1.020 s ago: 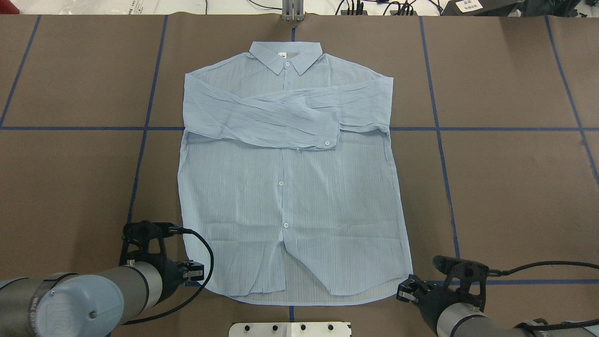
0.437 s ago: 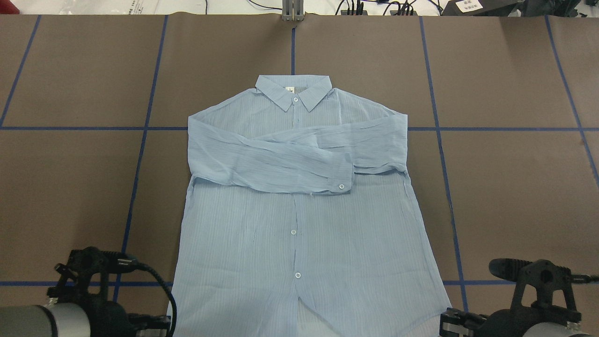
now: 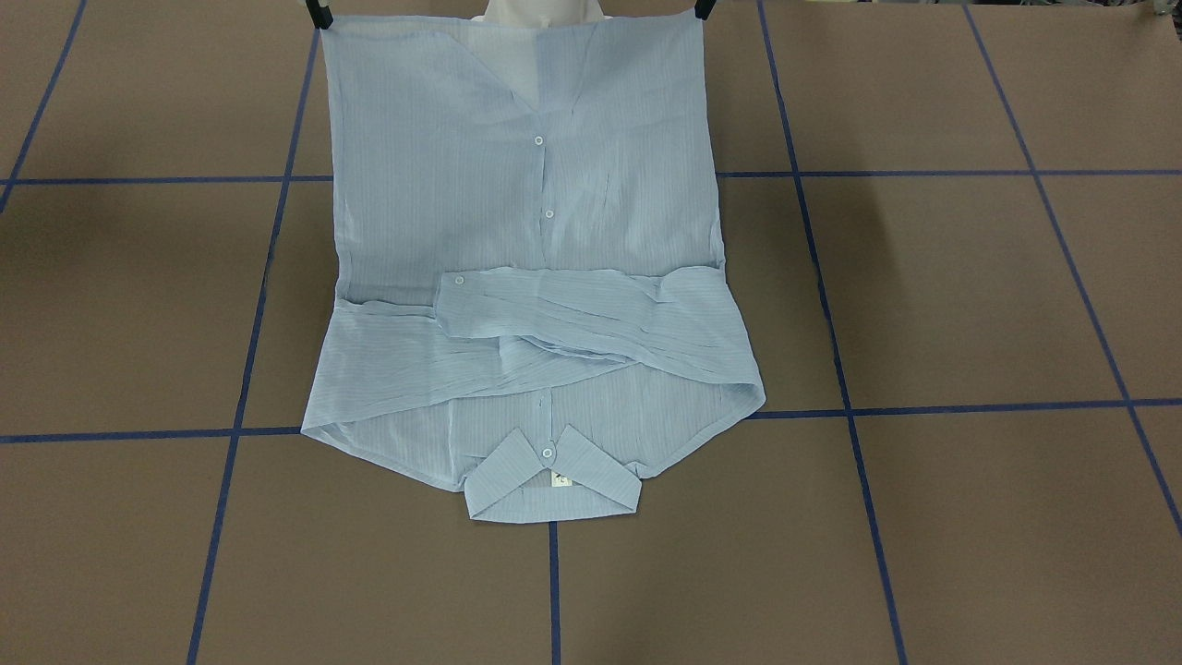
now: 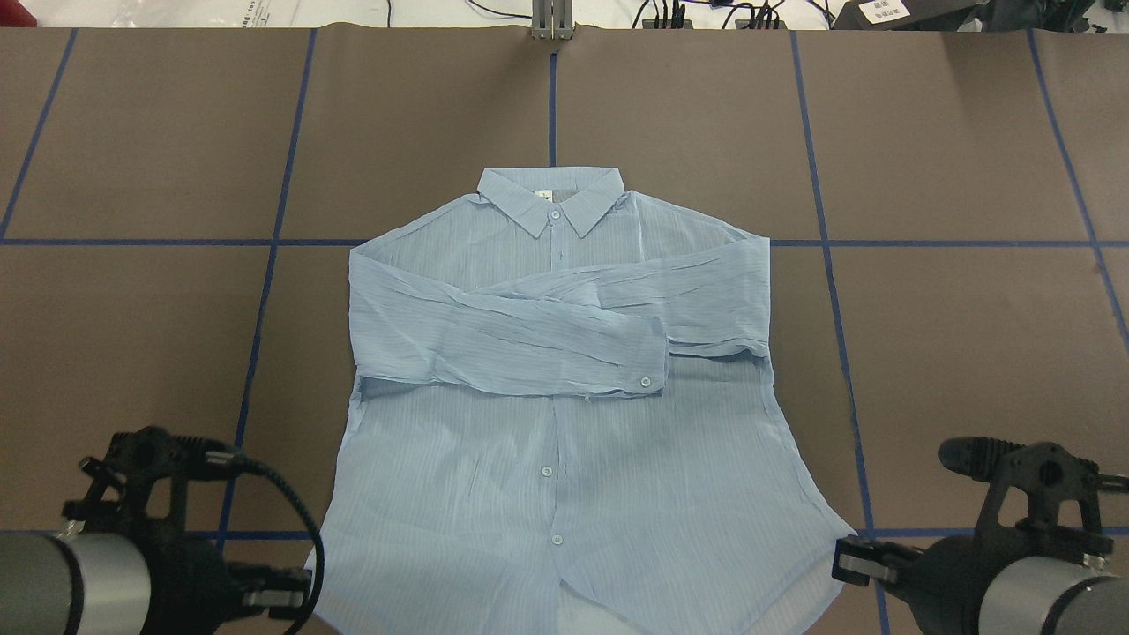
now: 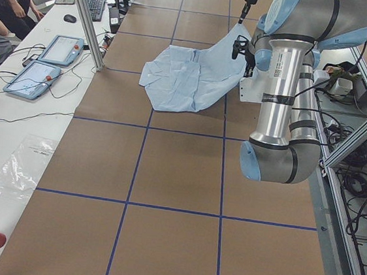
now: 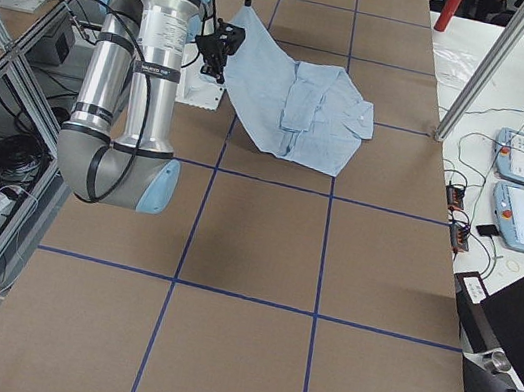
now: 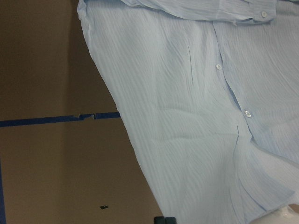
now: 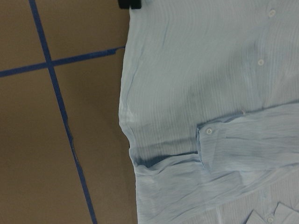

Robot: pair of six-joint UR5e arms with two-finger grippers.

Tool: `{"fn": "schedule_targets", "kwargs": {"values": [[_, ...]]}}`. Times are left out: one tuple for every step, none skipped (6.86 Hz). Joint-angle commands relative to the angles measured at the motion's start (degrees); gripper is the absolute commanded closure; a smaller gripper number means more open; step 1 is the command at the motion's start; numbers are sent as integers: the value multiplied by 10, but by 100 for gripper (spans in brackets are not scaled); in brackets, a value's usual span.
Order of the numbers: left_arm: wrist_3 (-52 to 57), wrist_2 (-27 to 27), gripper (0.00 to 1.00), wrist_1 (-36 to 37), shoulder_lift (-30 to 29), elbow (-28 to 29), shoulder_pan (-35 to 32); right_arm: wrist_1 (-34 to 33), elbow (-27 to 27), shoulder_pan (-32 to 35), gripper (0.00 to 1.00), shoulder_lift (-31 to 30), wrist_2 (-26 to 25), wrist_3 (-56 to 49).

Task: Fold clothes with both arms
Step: 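Lift the hem with both grippers and fold it toward the collar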

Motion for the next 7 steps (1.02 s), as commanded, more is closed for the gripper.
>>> {"fn": "schedule_targets", "kwargs": {"values": [[85,2,100,1,-96,140,-129,-2,-91,108,100,105,1,-56],[125,4,100,-1,-126,190,-186,-1,-139,165,100,153,2,-77],[188,3,100,-7,-135,202,-239,5,-175,217,100,179,1,-114],[211,3,100,-7,-151,205,-277,8,-201,264,100,207,2,-129],[211,4,100,-8,-175,226,-294,8,-230,303,100,241,8,-142],[209,22,100,-39,-189,278,-301,25,-284,330,100,253,9,-162],[209,48,100,-132,-193,368,-301,122,-369,349,100,254,9,-175]]}}
